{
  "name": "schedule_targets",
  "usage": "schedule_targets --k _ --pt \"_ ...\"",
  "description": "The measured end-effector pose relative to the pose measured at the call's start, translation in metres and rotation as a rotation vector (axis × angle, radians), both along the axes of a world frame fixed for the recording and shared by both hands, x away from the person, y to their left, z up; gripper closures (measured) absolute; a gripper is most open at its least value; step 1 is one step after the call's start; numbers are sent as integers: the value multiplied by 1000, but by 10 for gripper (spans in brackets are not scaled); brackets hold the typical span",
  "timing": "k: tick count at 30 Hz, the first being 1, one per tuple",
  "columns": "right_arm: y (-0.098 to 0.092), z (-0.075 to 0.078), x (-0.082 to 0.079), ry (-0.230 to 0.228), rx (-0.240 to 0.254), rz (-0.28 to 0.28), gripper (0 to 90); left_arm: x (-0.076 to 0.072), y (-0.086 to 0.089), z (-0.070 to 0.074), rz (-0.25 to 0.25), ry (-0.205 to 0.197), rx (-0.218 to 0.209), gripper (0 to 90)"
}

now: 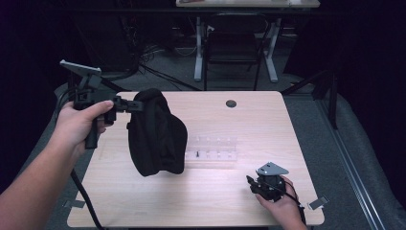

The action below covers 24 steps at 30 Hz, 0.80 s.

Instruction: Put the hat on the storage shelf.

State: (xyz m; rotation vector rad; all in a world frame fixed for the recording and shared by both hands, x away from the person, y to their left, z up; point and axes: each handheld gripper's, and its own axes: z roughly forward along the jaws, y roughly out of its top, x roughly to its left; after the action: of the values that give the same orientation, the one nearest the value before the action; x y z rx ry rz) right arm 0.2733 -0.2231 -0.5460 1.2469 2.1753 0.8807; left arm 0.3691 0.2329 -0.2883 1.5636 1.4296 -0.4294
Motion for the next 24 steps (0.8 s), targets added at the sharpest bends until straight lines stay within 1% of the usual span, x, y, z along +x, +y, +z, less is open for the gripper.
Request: schedule_targets --k 3,8,17,18,23,24 --pt "0 1 0 1 -5 3 556 6 -5 -1 5 1 -3 853" --pt "0 0 0 -1 7 -1 556 16 -15 -1 12 4 0 853" --pt "-1 0 1 2 14 3 556 28 -31 0 26 2 9 853" --pt "-2 1 0 0 6 5 556 30 -34 -1 24 -1 14 853" --pt "-2 1 0 -1 5 6 556 34 -40 -2 26 0 21 853" --pt "-2 1 0 1 11 6 556 35 -41 -2 31 0 21 853"
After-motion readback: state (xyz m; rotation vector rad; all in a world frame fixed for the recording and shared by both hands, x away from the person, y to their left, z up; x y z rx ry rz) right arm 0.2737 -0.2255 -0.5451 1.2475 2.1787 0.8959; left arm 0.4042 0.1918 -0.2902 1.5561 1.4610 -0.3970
